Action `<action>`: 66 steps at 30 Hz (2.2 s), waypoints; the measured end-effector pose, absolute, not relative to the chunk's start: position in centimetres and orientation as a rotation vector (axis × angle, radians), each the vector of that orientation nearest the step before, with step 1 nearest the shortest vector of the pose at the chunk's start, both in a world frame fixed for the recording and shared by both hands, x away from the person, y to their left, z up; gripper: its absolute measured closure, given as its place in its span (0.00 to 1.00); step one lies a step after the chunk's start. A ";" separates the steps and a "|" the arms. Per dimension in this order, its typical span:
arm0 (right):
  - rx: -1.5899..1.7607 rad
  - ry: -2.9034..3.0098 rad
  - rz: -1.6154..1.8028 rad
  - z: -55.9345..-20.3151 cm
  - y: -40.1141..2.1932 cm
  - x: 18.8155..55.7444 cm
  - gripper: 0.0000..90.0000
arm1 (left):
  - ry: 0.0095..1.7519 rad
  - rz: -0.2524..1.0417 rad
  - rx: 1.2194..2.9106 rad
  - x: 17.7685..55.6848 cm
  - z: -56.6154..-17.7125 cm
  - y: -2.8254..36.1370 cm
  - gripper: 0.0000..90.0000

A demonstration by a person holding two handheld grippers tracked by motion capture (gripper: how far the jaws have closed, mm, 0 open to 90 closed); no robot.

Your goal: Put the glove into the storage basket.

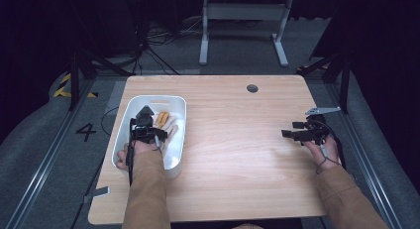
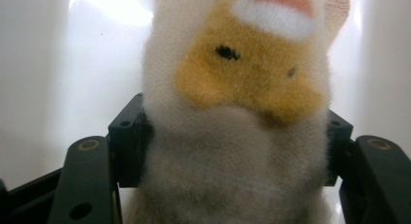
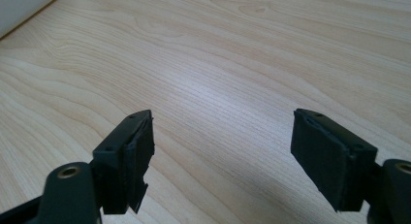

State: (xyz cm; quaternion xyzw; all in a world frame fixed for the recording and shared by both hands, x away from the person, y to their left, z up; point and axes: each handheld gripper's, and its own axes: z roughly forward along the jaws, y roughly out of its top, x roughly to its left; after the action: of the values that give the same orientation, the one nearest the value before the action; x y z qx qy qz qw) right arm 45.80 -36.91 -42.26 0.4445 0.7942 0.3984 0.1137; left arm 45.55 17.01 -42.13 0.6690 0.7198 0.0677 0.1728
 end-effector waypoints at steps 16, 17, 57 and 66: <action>1.287 2.326 1.186 -42.2 -36.9 45.7 0.25 | 1.996 0.059 1.993 45.8 -41.6 16.5 0.18; 1.287 2.326 1.187 -42.2 -36.9 45.7 0.25 | 1.993 0.030 1.984 45.8 -41.6 16.5 0.17; 1.236 2.371 1.208 -42.0 -36.6 44.9 0.27 | 1.095 0.090 2.049 42.2 -33.1 8.5 0.01; 1.249 2.367 1.212 -41.9 -37.5 44.7 0.32 | 0.813 -0.006 2.081 41.2 -33.5 3.3 0.06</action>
State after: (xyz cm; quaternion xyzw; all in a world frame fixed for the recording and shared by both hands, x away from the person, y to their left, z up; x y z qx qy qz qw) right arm 44.66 -37.47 -41.89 0.4229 0.8014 0.4105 0.1018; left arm 41.24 3.31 -33.52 0.8371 0.3272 -0.0025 0.4383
